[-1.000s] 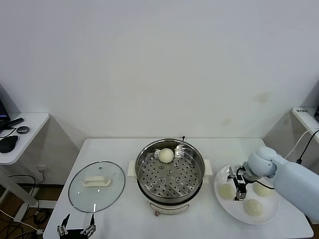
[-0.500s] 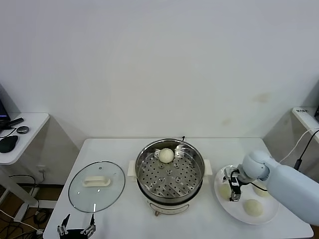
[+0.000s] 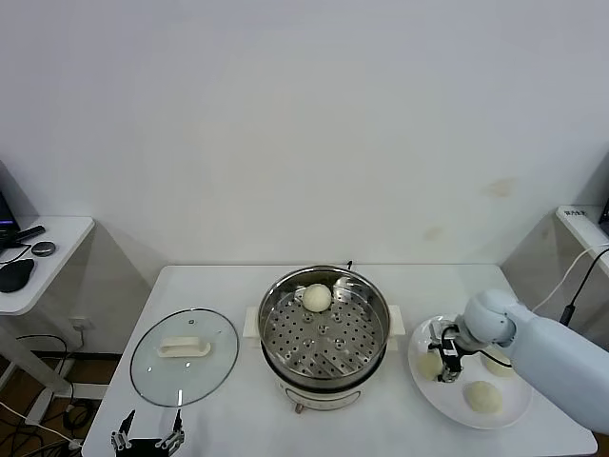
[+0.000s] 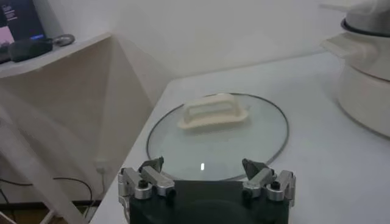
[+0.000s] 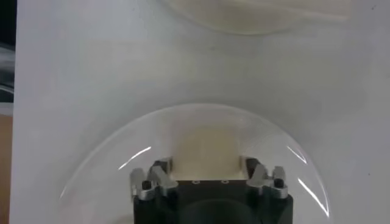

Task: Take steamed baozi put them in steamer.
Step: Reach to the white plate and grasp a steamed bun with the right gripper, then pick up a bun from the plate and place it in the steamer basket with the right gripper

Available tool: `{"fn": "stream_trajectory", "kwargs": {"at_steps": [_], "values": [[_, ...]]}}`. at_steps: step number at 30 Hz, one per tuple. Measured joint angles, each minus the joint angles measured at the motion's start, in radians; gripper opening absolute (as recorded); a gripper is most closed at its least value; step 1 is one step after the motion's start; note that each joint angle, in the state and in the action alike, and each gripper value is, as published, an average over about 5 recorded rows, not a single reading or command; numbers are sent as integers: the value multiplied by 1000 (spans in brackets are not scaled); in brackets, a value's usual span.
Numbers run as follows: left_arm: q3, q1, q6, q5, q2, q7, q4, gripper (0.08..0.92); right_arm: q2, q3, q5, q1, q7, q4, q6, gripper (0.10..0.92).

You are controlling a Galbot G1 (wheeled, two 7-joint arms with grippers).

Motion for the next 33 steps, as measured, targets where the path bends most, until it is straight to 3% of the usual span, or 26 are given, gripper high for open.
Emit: {"fn": "stream_trajectory", "kwargs": {"at_steps": [6,16,25,33], "values": [[5,-3,0,3,1,-1,2,823,-17,8,15,9,-5,10,-6,458],[24,-23,-3,17,1,-4,1,823,-91,-46,113,146,-30,69,-35,453],[35,-42,-4,23,7,-2,-22,823,-116,-246,316,481,-73,150,-89,458],[40,-54,-3,26,4,-5,-45,823,-4,-454,549,806,-80,187,-186,458]]}}
